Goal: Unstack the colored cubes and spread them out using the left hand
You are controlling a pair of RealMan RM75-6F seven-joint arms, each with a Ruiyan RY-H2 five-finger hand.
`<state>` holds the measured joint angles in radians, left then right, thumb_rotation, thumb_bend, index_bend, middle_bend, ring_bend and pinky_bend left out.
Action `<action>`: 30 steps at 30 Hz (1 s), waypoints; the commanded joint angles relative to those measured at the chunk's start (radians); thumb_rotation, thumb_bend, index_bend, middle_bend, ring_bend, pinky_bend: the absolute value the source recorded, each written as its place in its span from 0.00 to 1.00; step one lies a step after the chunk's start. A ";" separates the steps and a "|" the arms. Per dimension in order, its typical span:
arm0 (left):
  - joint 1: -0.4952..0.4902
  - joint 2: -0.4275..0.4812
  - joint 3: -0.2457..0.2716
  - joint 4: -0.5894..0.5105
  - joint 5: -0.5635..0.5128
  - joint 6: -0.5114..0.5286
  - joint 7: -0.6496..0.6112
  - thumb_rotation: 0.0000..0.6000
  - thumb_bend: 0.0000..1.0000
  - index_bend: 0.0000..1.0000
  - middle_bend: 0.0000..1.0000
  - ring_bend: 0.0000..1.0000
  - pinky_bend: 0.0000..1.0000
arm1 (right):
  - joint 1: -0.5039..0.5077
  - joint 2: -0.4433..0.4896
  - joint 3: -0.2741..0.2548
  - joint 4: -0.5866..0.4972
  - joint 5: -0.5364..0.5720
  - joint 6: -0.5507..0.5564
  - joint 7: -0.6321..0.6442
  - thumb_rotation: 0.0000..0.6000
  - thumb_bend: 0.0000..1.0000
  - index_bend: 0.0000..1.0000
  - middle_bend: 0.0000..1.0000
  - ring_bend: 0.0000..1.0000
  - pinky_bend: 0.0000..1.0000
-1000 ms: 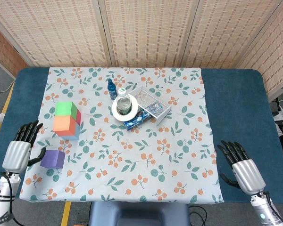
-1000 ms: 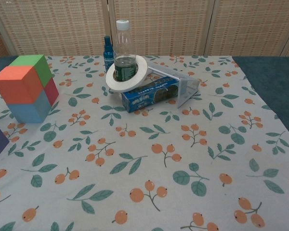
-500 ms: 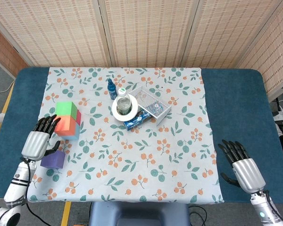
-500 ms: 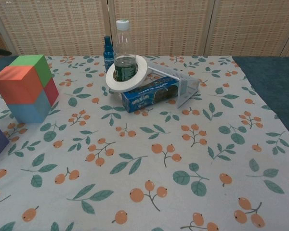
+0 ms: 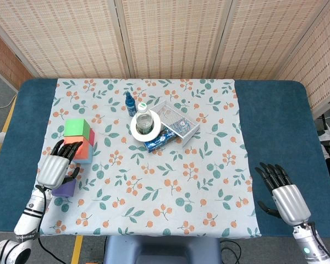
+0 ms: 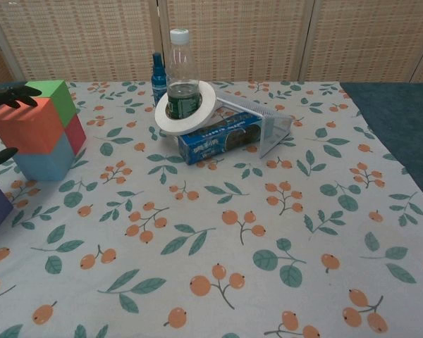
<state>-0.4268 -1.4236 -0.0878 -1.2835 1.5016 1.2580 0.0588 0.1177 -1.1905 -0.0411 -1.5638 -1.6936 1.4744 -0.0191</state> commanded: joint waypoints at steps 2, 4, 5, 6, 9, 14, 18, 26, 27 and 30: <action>0.008 0.011 0.011 -0.024 0.015 0.020 0.007 1.00 0.41 0.11 0.19 0.37 0.11 | 0.000 0.001 -0.001 -0.002 -0.002 0.001 0.001 1.00 0.13 0.00 0.00 0.00 0.00; 0.015 0.017 0.017 -0.035 0.022 0.033 0.015 1.00 0.41 0.13 0.21 0.41 0.12 | -0.001 0.001 -0.001 -0.003 -0.002 0.003 0.002 1.00 0.13 0.00 0.00 0.00 0.00; 0.018 0.021 0.021 -0.043 0.027 0.040 0.016 1.00 0.41 0.14 0.23 0.43 0.13 | -0.002 0.002 -0.001 -0.003 -0.003 0.004 0.002 1.00 0.13 0.00 0.00 0.00 0.00; 0.022 0.024 0.025 -0.051 0.032 0.046 0.015 1.00 0.41 0.14 0.23 0.44 0.13 | -0.002 0.002 -0.001 -0.004 -0.003 0.005 0.003 1.00 0.13 0.00 0.00 0.00 0.00; 0.034 0.036 0.043 -0.080 0.054 0.065 0.002 1.00 0.41 0.15 0.25 0.47 0.14 | -0.003 0.002 -0.001 -0.005 -0.004 0.006 0.003 1.00 0.13 0.00 0.00 0.00 0.00; 0.053 0.057 0.090 -0.133 0.115 0.093 -0.036 1.00 0.41 0.16 0.26 0.48 0.16 | -0.003 0.001 -0.002 -0.006 -0.003 0.004 0.004 1.00 0.13 0.00 0.00 0.00 0.00; 0.058 0.063 0.113 -0.165 0.186 0.140 -0.060 1.00 0.41 0.16 0.27 0.48 0.16 | -0.003 0.001 -0.003 -0.007 -0.005 0.006 0.007 1.00 0.13 0.00 0.00 0.00 0.00; 0.058 0.069 0.149 -0.223 0.294 0.193 -0.077 1.00 0.41 0.16 0.26 0.48 0.17 | -0.002 0.001 -0.003 -0.004 -0.005 0.005 0.011 1.00 0.13 0.00 0.00 0.00 0.00; 0.058 0.069 0.151 -0.227 0.300 0.195 -0.079 1.00 0.41 0.16 0.26 0.48 0.17 | -0.002 0.002 -0.002 -0.004 -0.004 0.005 0.011 1.00 0.13 0.00 0.00 0.00 0.00; 0.059 0.070 0.152 -0.232 0.313 0.206 -0.079 1.00 0.41 0.16 0.25 0.47 0.17 | -0.003 0.003 -0.001 -0.006 -0.004 0.007 0.013 1.00 0.13 0.00 0.00 0.00 0.00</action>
<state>-0.3681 -1.3543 0.0643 -1.5140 1.8123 1.4616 -0.0200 0.1150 -1.1878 -0.0427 -1.5693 -1.6980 1.4819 -0.0059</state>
